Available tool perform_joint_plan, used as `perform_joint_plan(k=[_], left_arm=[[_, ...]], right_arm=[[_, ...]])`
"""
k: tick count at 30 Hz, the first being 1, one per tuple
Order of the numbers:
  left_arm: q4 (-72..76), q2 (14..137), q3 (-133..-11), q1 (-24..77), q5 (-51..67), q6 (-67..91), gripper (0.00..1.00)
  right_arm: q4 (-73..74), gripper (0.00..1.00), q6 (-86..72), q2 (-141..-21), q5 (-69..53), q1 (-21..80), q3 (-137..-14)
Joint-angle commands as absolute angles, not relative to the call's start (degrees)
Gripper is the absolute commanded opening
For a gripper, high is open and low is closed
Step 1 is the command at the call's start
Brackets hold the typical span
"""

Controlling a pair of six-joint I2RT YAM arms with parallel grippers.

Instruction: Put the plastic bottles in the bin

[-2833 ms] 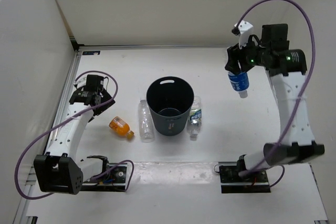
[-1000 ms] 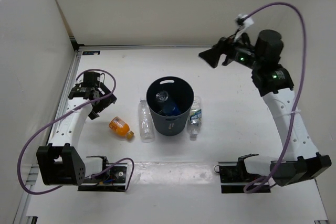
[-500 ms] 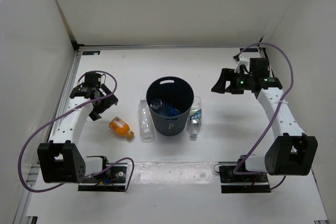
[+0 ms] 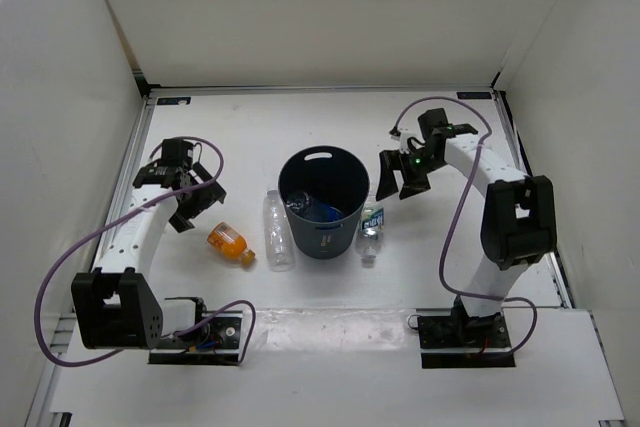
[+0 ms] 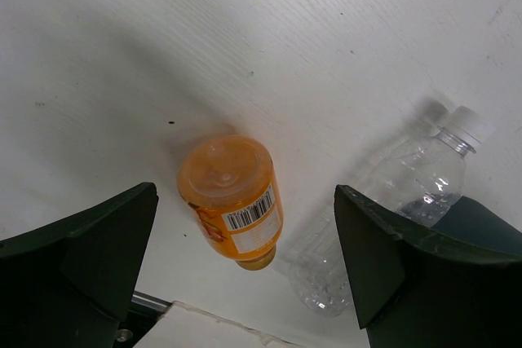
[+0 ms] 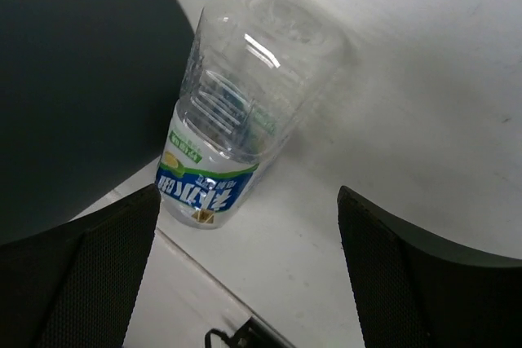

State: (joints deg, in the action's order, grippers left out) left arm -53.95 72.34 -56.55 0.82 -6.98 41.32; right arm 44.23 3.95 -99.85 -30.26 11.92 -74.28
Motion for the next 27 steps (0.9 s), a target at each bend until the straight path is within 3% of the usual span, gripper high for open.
perform_joint_plan(k=[1, 12, 25, 27], left_arm=[[-55.1, 70.1, -55.6, 0.4, -6.8, 40.9, 1.00], [-55.9, 67.2, -53.3, 0.4, -7.5, 41.7, 1.00], [-55.0, 69.7, -54.7, 0.4, -6.3, 41.9, 1.00], [-54.9, 69.8, -54.3, 0.4, -6.2, 41.8, 1.00]], right_arm=[[49.0, 0.90, 5.1, -100.4, -29.2, 15.1, -77.8], [56.2, 0.90, 5.0, -112.3, -26.0, 18.2, -85.5], [60.9, 0.90, 5.9, -118.4, -20.3, 23.1, -91.0], [61.2, 0.85, 6.0, -118.9, -20.6, 22.8, -91.1]])
